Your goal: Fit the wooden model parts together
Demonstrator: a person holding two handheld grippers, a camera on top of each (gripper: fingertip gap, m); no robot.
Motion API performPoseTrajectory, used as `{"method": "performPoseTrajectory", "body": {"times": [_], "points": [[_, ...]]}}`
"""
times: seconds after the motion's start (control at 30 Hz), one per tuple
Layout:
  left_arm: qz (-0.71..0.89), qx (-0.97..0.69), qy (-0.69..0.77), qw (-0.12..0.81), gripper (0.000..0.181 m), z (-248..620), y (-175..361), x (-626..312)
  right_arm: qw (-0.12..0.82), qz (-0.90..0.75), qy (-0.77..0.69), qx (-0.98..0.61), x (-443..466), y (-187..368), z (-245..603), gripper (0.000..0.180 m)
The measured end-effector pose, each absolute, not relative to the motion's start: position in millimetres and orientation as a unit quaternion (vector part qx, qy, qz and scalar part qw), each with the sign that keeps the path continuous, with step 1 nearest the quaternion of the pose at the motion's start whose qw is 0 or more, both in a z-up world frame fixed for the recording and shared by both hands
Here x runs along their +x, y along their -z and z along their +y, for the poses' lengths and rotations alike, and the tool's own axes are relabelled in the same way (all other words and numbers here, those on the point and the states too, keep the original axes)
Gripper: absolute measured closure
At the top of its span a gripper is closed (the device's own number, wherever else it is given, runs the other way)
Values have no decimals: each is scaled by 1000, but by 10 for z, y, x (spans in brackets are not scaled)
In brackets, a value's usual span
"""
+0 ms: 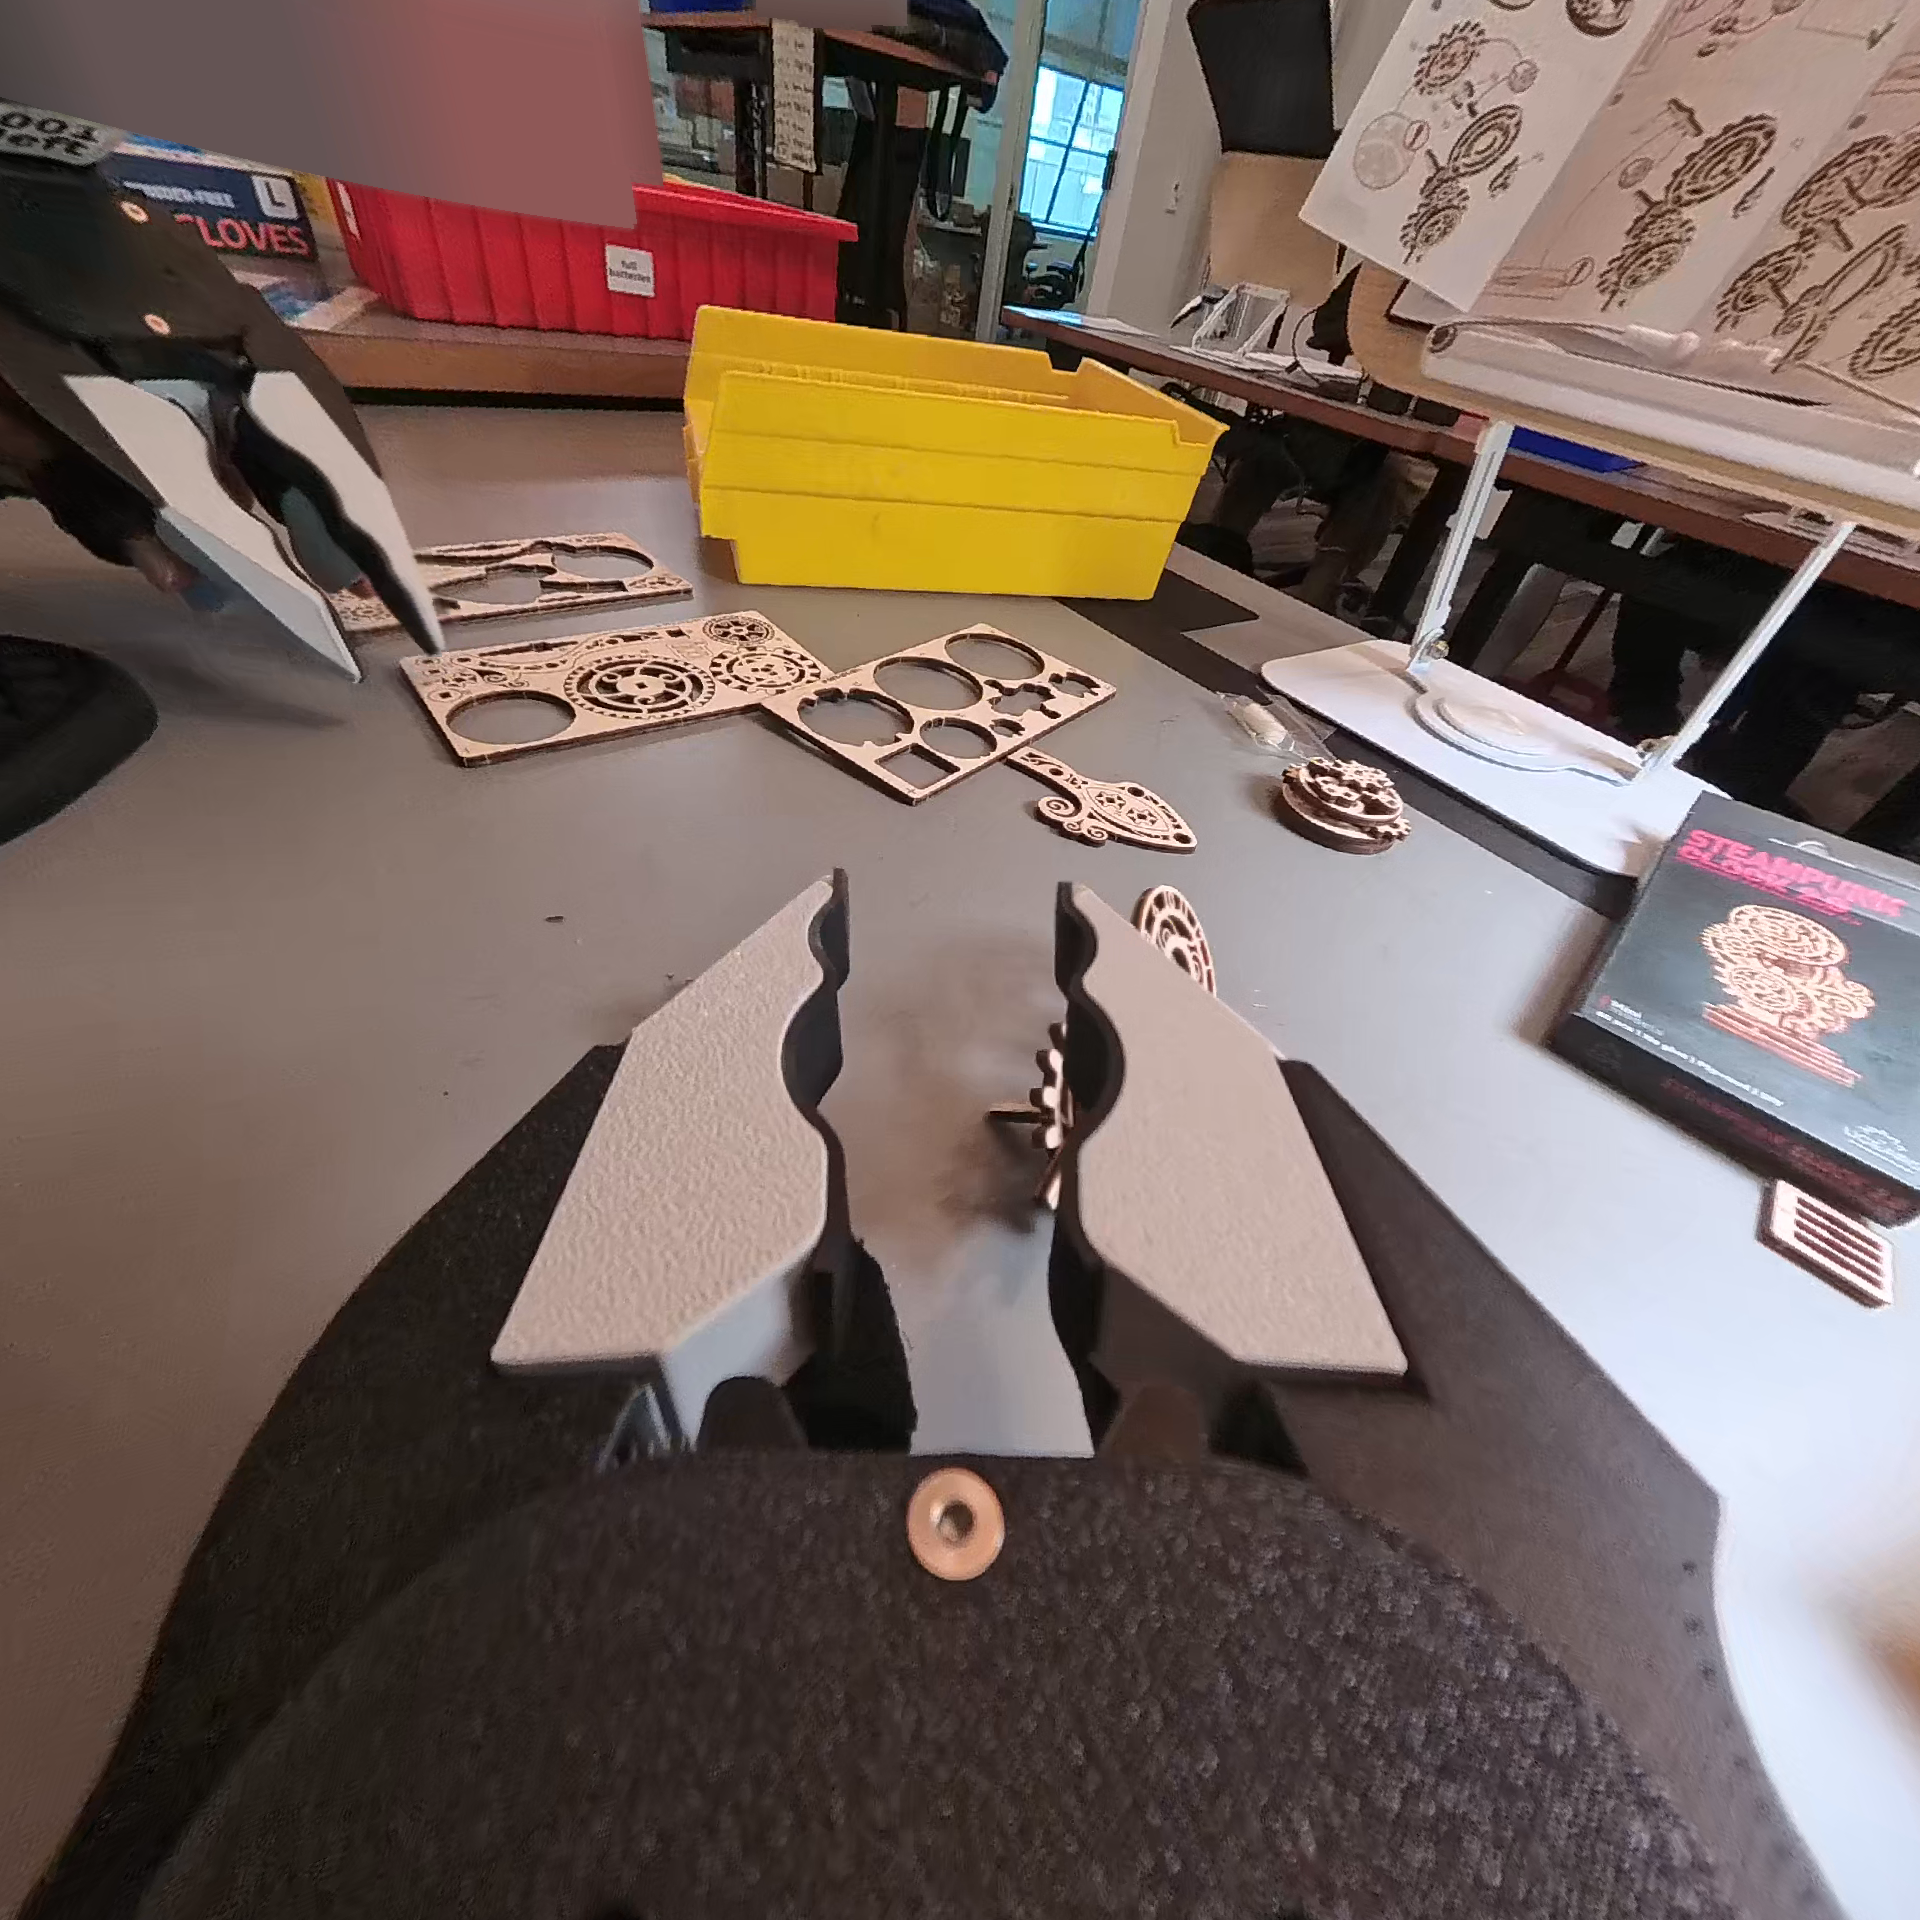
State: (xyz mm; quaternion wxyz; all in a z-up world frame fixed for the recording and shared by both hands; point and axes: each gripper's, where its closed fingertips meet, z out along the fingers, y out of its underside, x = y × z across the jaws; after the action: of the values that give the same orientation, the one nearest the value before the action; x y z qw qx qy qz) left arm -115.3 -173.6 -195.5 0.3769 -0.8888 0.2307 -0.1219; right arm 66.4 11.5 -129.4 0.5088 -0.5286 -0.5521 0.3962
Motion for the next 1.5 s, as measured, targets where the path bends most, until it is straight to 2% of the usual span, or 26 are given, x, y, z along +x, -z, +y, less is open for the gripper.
{"method": "performPoseTrajectory", "body": {"times": [0.1,0.6,0.77,0.97,1.5], "points": [[248,-885,109,380,159,-1706,1975,-1092,507,-557,-392,-528,660,1313,106,144],[273,-886,112,358,157,-1558,2105,-1001,513,-558,-391,-523,671,1303,108,153],[270,-887,119,355,162,-1565,2114,-989,513,-555,-392,-524,670,1301,118,154],[273,-886,133,350,176,-1600,2116,-928,514,-553,-393,-526,671,1298,129,155],[273,-881,144,358,178,-1754,2047,-824,516,-555,-390,-523,671,1297,121,157]]}}
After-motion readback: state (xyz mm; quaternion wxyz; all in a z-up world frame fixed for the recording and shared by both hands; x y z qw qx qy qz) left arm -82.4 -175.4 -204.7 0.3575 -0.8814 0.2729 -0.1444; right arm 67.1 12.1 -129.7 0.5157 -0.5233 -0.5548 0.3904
